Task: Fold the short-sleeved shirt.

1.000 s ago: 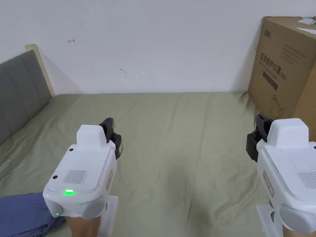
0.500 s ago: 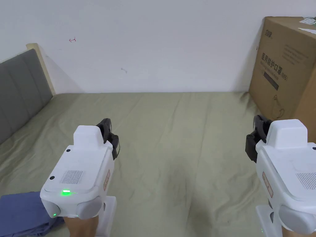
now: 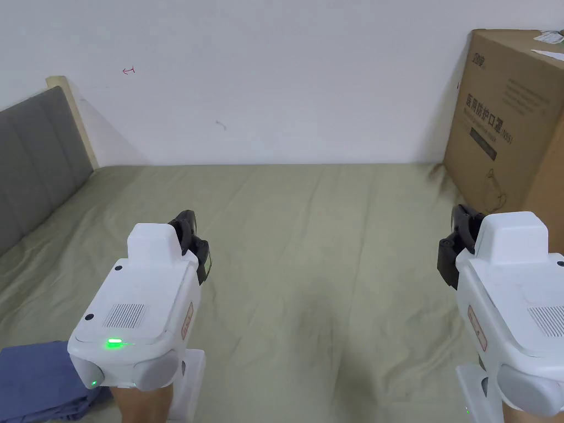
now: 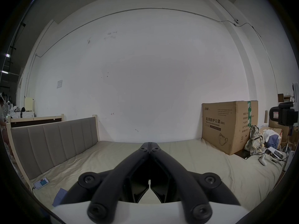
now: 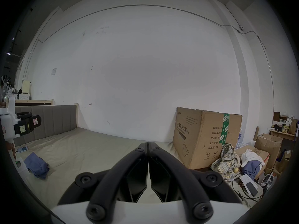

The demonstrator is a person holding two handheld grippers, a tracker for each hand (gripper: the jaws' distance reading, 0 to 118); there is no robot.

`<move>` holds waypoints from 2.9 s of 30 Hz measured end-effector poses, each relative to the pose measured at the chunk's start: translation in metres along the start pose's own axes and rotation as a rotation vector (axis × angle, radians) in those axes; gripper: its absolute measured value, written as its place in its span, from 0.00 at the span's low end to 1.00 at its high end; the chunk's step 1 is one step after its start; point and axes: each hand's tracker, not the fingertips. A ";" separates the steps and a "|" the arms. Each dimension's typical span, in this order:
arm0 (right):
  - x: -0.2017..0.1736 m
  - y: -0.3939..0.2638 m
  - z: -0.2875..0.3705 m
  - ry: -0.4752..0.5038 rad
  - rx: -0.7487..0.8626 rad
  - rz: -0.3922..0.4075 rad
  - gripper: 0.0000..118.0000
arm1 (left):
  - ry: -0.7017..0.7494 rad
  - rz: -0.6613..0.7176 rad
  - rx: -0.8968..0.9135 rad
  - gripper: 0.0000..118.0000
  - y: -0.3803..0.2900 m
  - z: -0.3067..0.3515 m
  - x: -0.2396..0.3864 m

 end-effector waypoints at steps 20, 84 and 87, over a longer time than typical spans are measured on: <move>-0.001 0.001 0.001 0.000 0.000 0.002 0.00 | -0.003 -0.014 0.005 0.00 0.001 0.000 0.000; -0.001 -0.004 0.001 0.002 -0.017 -0.024 1.00 | -0.001 0.014 0.032 1.00 0.001 0.000 -0.005; -0.001 -0.003 0.001 0.001 -0.015 -0.022 1.00 | -0.001 0.012 0.033 1.00 0.001 0.000 -0.005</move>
